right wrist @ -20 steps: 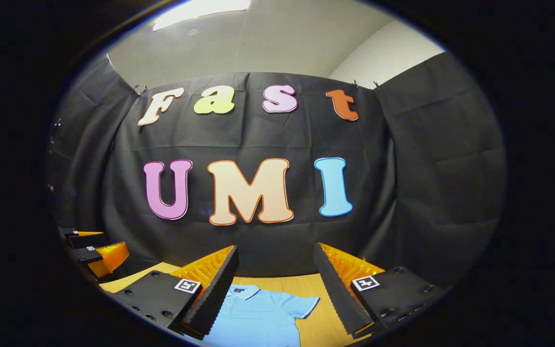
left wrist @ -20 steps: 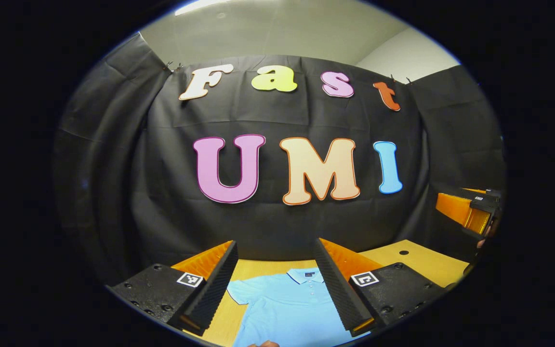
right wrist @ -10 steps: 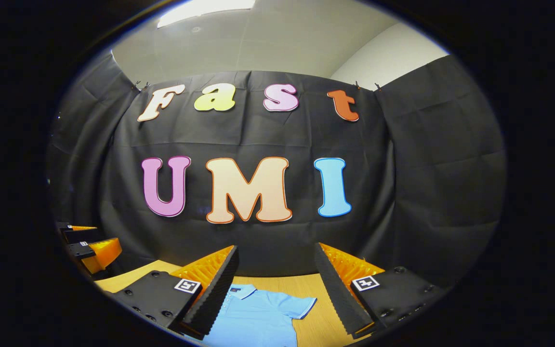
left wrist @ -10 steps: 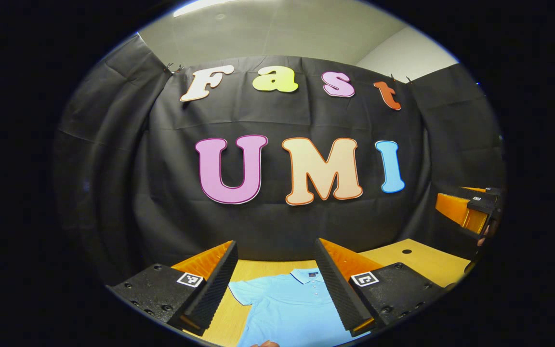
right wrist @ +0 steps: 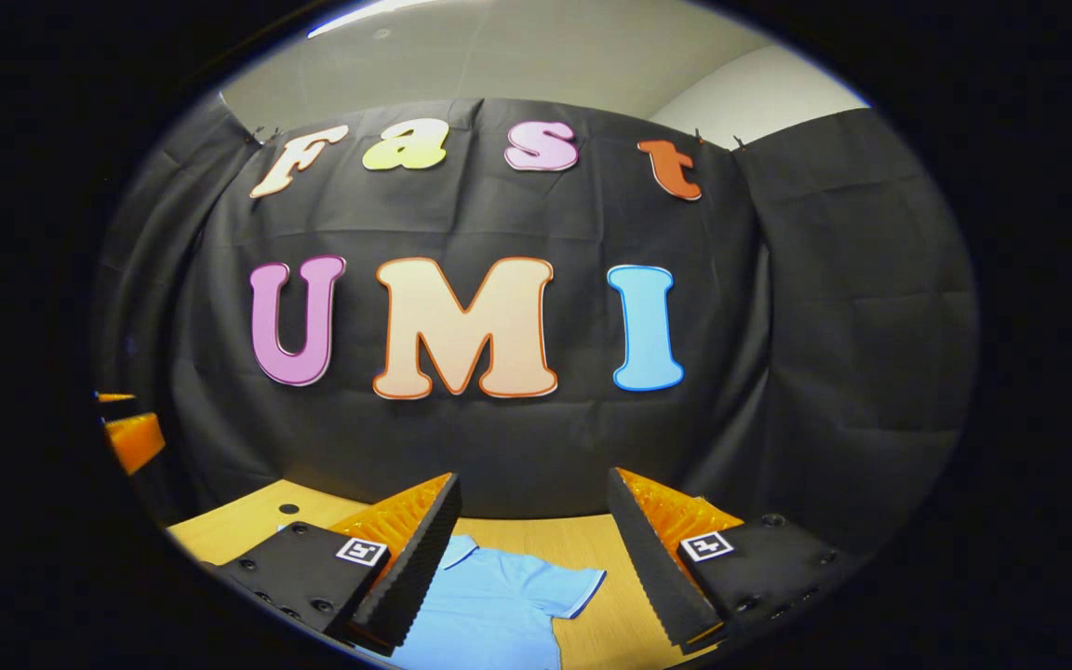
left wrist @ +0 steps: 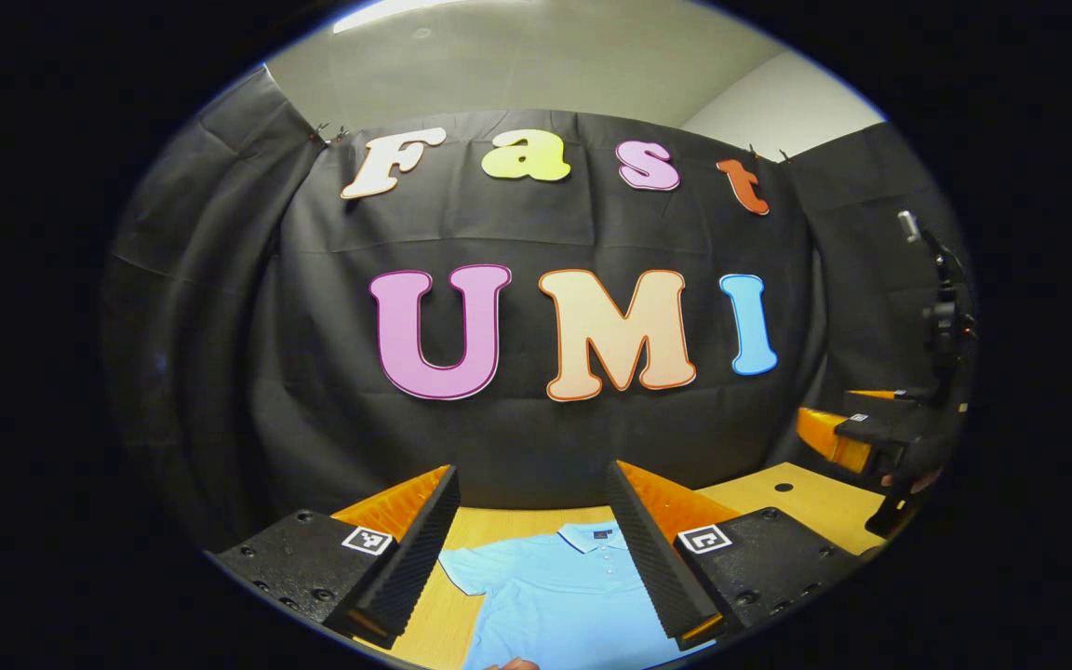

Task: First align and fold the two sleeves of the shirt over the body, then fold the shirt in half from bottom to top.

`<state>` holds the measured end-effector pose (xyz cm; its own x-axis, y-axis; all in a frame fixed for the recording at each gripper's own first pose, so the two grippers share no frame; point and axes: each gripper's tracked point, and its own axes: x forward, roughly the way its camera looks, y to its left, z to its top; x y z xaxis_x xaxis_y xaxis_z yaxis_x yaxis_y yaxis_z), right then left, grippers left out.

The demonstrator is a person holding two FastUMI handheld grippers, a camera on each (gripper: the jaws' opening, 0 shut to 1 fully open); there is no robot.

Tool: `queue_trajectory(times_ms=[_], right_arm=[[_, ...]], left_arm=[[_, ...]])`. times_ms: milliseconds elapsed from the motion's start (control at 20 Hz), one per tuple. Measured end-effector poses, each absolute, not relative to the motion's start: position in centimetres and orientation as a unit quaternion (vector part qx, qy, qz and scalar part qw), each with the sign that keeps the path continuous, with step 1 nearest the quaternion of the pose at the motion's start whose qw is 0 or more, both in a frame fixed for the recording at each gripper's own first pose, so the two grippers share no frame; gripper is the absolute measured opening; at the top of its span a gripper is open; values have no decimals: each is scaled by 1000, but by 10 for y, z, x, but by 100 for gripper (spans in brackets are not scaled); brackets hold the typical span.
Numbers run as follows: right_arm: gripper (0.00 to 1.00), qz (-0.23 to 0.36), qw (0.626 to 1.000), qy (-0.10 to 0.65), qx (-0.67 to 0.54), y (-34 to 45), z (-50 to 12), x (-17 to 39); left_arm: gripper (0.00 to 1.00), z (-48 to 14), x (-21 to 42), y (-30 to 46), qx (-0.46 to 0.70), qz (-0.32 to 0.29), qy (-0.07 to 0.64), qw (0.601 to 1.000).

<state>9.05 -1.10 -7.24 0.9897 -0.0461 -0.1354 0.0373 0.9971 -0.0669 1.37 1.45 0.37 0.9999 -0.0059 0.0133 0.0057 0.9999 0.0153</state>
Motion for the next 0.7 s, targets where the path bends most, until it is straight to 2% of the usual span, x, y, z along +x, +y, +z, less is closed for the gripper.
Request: queue_trajectory(times_ms=[350,700], right_arm=[[98,-28,986,156,-43,-31,-170,149],[99,-66,967,237,-64,-63,-281,198]], left_arm=[[95,-1,37,18,11,-5,0,1000],[94,-13,55,40,22,10,12,1000]])
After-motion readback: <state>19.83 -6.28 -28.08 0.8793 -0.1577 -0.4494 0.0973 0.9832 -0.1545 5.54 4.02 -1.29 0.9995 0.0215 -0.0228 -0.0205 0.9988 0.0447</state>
